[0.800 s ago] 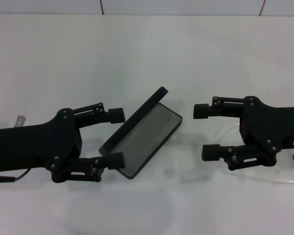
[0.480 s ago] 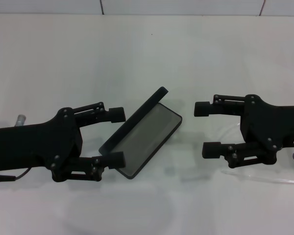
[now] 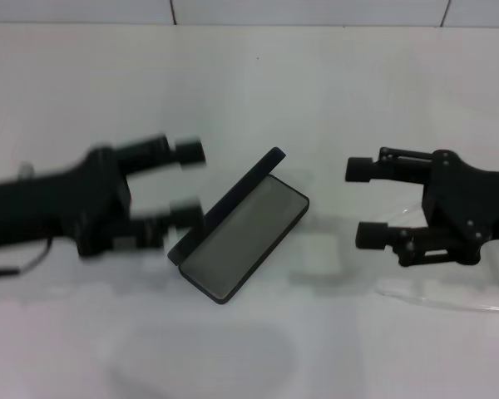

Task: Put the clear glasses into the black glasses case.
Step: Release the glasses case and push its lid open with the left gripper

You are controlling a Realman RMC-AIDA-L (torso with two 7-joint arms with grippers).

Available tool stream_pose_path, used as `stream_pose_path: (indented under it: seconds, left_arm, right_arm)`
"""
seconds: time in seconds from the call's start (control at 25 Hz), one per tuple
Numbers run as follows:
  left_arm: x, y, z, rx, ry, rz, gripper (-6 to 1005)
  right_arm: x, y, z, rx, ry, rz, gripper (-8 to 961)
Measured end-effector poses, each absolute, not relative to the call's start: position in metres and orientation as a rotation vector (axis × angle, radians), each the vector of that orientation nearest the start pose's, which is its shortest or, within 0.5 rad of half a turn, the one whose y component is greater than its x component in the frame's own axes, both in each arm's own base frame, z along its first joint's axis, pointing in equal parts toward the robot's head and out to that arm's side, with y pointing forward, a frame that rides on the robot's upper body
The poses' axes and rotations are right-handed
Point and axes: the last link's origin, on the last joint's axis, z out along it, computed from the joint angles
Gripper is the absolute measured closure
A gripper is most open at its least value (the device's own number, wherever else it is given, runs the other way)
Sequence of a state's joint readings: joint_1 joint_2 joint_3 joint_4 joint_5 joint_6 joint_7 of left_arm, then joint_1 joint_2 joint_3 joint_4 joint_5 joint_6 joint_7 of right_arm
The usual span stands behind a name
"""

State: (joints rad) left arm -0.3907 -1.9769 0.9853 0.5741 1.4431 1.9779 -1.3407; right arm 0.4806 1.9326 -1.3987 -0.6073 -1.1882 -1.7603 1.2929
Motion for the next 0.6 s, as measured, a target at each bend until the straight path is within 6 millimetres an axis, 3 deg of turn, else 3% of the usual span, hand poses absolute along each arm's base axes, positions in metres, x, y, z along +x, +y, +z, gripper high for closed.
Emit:
stream_pose_path:
  seconds: [0.12, 0.24, 0.48, 0.6]
  left_arm:
    - [-0.227, 0.285, 0.057, -2.780, -0.599, -1.378, 208]
    - [-0.209, 0.302, 0.066, -2.781, -0.612, -1.243, 218]
    - [-0.168, 0.332, 0.078, -2.716, -0.681, -0.713, 231]
    - [-0.153, 0.336, 0.068, -2.699, -0.763, -0.373, 233]
  right_arm:
    - [0.209, 0.295, 0.018, -2.891, 0.321, 1.280, 143]
    - [0.222, 0.295, 0.032, -2.821, 0.353, 1.277, 143]
    - [0.258, 0.282, 0.074, -2.604, 0.412, 1.309, 143]
    - [0.274, 0.271, 0.096, -2.465, 0.418, 1.343, 143]
